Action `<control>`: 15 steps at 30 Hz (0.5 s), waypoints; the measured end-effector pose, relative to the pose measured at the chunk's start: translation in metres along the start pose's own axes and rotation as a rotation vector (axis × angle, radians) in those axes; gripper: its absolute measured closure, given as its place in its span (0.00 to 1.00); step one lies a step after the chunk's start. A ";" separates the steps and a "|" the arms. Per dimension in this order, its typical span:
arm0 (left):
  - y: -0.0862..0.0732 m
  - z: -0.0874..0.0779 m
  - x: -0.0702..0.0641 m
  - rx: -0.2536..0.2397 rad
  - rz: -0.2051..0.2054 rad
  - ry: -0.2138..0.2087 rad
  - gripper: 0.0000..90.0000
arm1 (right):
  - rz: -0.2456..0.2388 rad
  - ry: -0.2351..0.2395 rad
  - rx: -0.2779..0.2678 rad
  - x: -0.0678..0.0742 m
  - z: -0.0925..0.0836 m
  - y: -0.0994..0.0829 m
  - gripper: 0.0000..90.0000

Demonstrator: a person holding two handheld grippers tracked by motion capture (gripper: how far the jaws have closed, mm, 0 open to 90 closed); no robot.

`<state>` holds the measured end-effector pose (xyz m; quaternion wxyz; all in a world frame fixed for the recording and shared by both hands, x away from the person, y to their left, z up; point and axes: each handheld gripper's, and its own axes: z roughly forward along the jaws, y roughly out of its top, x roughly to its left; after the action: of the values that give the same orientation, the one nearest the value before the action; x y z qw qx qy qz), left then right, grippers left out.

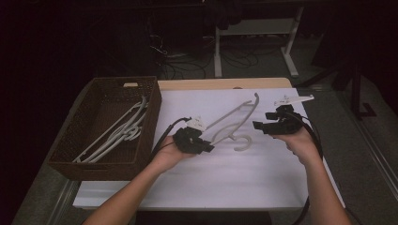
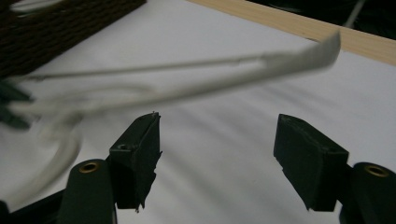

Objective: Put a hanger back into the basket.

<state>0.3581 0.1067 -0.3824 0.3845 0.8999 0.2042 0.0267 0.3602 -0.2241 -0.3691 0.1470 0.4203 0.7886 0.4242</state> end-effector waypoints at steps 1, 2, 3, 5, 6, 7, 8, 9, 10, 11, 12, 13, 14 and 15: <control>0.003 -0.006 0.001 -0.005 -0.008 0.010 0.91 | -0.011 0.005 -0.004 0.003 -0.003 -0.003 0.32; 0.007 -0.011 0.002 -0.011 -0.014 0.016 0.91 | -0.015 0.009 -0.005 0.006 -0.004 -0.007 0.31; 0.011 -0.017 0.002 -0.016 -0.017 0.022 0.91 | -0.018 0.016 -0.003 0.009 -0.005 -0.011 0.30; 0.019 -0.030 0.002 -0.023 -0.010 0.039 0.91 | -0.023 0.026 -0.004 0.013 -0.005 -0.019 0.28; 0.023 -0.037 0.003 -0.024 -0.008 0.046 0.91 | -0.023 0.031 0.000 0.015 -0.005 -0.022 0.27; 0.027 -0.044 0.003 -0.030 -0.006 0.052 0.91 | -0.024 0.035 0.002 0.018 -0.004 -0.026 0.26; 0.030 -0.051 0.004 -0.031 -0.005 0.056 0.91 | -0.028 0.034 0.000 0.019 -0.004 -0.029 0.26; 0.033 -0.059 0.006 -0.029 0.000 0.060 0.91 | -0.022 0.038 -0.003 0.021 -0.004 -0.033 0.25; 0.035 -0.066 0.008 -0.033 -0.002 0.060 0.91 | -0.017 0.043 -0.006 0.023 -0.004 -0.036 0.23; 0.036 -0.073 0.011 -0.037 -0.007 0.062 0.91 | -0.023 0.036 -0.009 0.024 -0.004 -0.038 0.22; 0.037 -0.081 0.014 -0.043 -0.012 0.064 0.91 | -0.027 0.037 -0.011 0.026 -0.004 -0.041 0.22; 0.037 -0.089 0.017 -0.046 -0.013 0.063 0.91 | -0.029 0.046 -0.016 0.027 -0.005 -0.043 0.21; 0.037 -0.097 0.021 -0.052 -0.020 0.065 0.91 | -0.032 0.047 -0.021 0.029 -0.004 -0.046 0.20; 0.036 -0.105 0.025 -0.058 -0.026 0.071 0.91 | -0.032 0.052 -0.020 0.030 -0.004 -0.048 0.20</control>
<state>0.3716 0.1651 -0.2857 0.4033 0.8841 0.2284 0.0594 0.3136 -0.2163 -0.4007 0.1373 0.3949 0.7945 0.4405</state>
